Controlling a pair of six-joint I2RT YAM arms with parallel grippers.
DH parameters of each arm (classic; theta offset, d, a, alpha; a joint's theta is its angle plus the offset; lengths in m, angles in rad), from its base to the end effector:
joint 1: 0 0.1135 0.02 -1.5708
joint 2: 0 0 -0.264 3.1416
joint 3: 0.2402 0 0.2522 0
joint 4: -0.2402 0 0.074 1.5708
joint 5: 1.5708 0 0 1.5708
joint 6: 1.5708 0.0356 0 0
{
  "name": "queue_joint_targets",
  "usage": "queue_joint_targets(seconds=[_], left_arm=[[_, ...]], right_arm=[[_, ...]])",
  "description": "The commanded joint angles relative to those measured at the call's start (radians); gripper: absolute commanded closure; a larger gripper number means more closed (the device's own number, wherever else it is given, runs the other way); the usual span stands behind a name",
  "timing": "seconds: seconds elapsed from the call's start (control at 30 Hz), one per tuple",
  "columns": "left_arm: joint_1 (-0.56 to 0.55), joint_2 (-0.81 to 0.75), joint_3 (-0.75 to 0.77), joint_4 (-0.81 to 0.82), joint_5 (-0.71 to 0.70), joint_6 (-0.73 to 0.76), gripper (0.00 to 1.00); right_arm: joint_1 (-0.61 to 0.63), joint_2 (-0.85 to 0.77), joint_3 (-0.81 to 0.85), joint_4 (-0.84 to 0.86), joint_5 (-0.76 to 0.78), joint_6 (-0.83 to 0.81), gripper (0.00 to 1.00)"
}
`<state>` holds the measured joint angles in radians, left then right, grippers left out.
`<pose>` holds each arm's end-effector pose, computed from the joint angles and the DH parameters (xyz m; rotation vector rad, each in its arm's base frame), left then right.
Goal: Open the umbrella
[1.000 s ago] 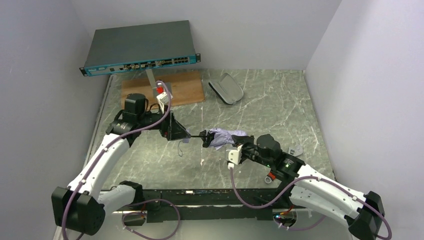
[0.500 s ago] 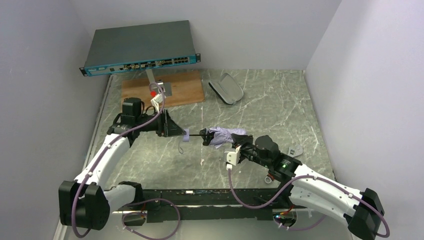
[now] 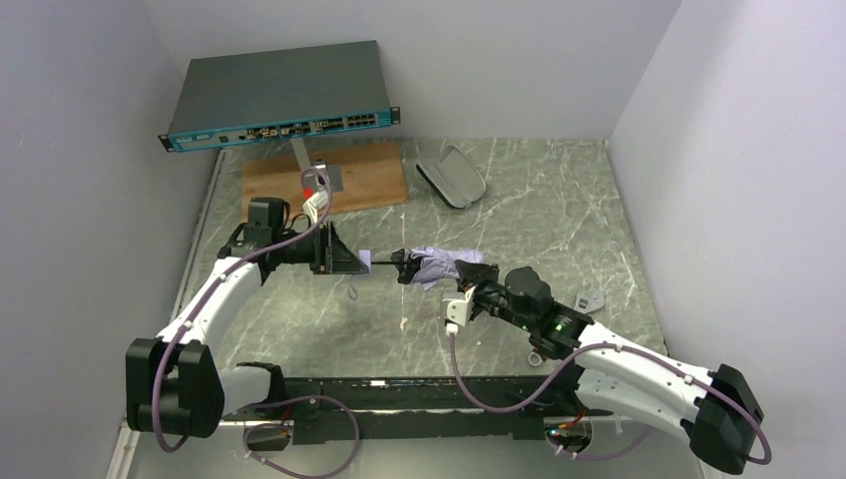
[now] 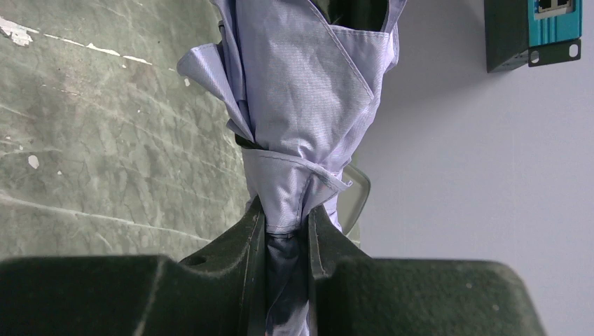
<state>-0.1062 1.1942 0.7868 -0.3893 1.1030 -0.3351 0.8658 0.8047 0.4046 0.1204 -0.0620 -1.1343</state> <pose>0.2299 -0.0565 0.2526 0.2963 2.2445 -1.5140 0.1222 0.1471 0.2334 -1.5813 0.9639 -0.1298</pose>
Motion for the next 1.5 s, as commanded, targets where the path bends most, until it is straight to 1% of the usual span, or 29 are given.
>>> queue_joint_targets(seconds=[0.0, 0.03, 0.07, 0.1, 0.2, 0.23, 0.3, 0.43, 0.5, 0.57, 0.6, 0.7, 0.73, 0.77, 0.83, 0.9, 1.03, 1.07, 1.1, 1.23, 1.33, 1.4, 1.47], left_arm=[[-0.006, -0.023, -0.002, 0.066, 0.057, -0.040, 0.40], [-0.006, -0.026, -0.014, 0.096, 0.061, -0.064, 0.44], [-0.006, -0.029, -0.022, 0.123, 0.065, -0.083, 0.51], [-0.006, -0.030, -0.027, 0.139, 0.065, -0.097, 0.55], [-0.005, -0.031, -0.032, 0.174, 0.068, -0.126, 0.61], [-0.006, -0.034, -0.032, 0.180, 0.068, -0.130, 0.65], [-0.004, -0.042, -0.027, 0.176, 0.071, -0.127, 0.77], [0.039, -0.066, -0.004, 0.064, 0.082, -0.043, 1.00], [0.077, -0.079, 0.008, -0.016, 0.088, 0.018, 1.00], [0.132, -0.088, 0.012, -0.078, 0.116, 0.061, 1.00], [0.167, -0.094, 0.015, -0.116, 0.129, 0.085, 1.00], [0.272, -0.096, 0.054, -0.270, 0.173, 0.223, 1.00], [0.310, -0.087, 0.075, -0.365, 0.186, 0.289, 1.00], [0.361, -0.075, 0.099, -0.449, 0.195, 0.402, 1.00], [0.436, -0.037, 0.154, -0.618, 0.206, 0.572, 1.00], [0.498, 0.016, 0.209, -0.787, 0.207, 0.749, 1.00], [0.612, 0.124, 0.299, -1.110, 0.242, 1.097, 1.00], [0.633, 0.130, 0.307, -1.124, 0.245, 1.112, 1.00], [0.642, 0.134, 0.308, -1.105, 0.242, 1.086, 1.00], [0.647, 0.129, 0.288, -1.108, 0.241, 1.096, 1.00], [0.669, 0.088, 0.254, -1.059, 0.241, 1.042, 1.00], [0.698, 0.076, 0.238, -1.068, 0.239, 1.059, 1.00], [0.731, 0.075, 0.231, -1.075, 0.241, 1.078, 1.00]], right_arm=[[0.001, 0.015, 0.041, 0.172, -0.031, -0.018, 1.00], [0.000, 0.019, 0.041, 0.180, -0.034, -0.015, 1.00], [0.000, 0.024, 0.043, 0.186, -0.036, -0.013, 1.00], [0.000, 0.027, 0.045, 0.186, -0.037, -0.009, 1.00], [-0.001, 0.026, 0.048, 0.186, -0.036, 0.019, 1.00], [0.000, 0.025, 0.045, 0.183, -0.035, 0.024, 1.00], [-0.002, 0.024, 0.040, 0.177, -0.018, 0.037, 1.00], [-0.033, -0.009, 0.019, 0.128, -0.018, 0.030, 1.00], [-0.081, -0.042, -0.002, 0.081, -0.037, 0.028, 1.00], [-0.179, -0.090, -0.027, 0.021, -0.087, 0.016, 1.00], [-0.229, -0.120, -0.041, -0.011, -0.135, 0.003, 1.00], [-0.399, -0.224, -0.089, -0.147, -0.256, -0.068, 1.00], [-0.453, -0.258, -0.104, -0.190, -0.293, -0.093, 1.00], [-0.505, -0.291, -0.118, -0.227, -0.326, -0.117, 1.00], [-0.594, -0.346, -0.138, -0.295, -0.375, -0.158, 1.00], [-0.676, -0.363, -0.140, -0.347, -0.407, -0.179, 1.00], [-0.737, -0.349, -0.131, -0.369, -0.432, -0.197, 1.00], [-0.744, -0.341, -0.128, -0.365, -0.440, -0.199, 1.00], [-0.751, -0.331, -0.124, -0.358, -0.449, -0.203, 1.00], [-0.756, -0.288, -0.108, -0.331, -0.463, -0.205, 1.00], [-0.771, -0.258, -0.090, -0.319, -0.433, -0.197, 1.00], [-0.815, -0.243, -0.079, -0.336, -0.447, -0.206, 1.00], [-0.884, -0.237, -0.077, -0.352, -0.489, -0.236, 1.00]])
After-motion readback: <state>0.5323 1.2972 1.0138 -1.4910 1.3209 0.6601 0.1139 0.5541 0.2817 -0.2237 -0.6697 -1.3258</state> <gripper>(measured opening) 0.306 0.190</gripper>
